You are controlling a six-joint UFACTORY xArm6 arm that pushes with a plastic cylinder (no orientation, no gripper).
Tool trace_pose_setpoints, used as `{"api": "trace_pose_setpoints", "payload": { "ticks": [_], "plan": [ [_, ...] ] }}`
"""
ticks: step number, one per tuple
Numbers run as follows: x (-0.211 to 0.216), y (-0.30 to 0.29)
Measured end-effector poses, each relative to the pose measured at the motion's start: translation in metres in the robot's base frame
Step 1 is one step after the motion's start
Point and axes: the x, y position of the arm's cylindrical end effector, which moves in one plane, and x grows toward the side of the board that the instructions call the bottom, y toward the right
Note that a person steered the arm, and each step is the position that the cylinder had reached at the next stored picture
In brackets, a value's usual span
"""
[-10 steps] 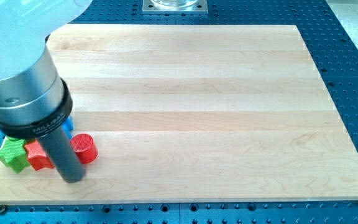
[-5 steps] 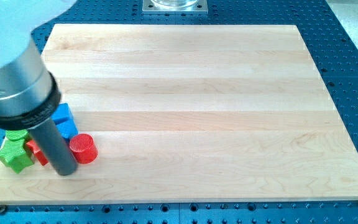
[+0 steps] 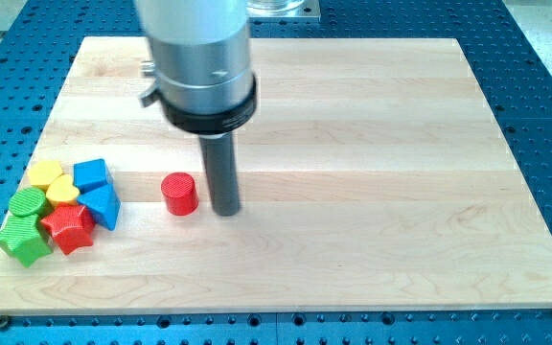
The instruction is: Move the red circle diagonally top to the cube
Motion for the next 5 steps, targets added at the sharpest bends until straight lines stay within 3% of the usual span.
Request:
{"api": "trace_pose_setpoints", "payload": {
  "ticks": [2,3,4,5],
  "plan": [
    [0.056,-0.054],
    [-0.007,-0.039],
    [-0.017,-0.015],
    [0.025,-0.026]
  ]
}}
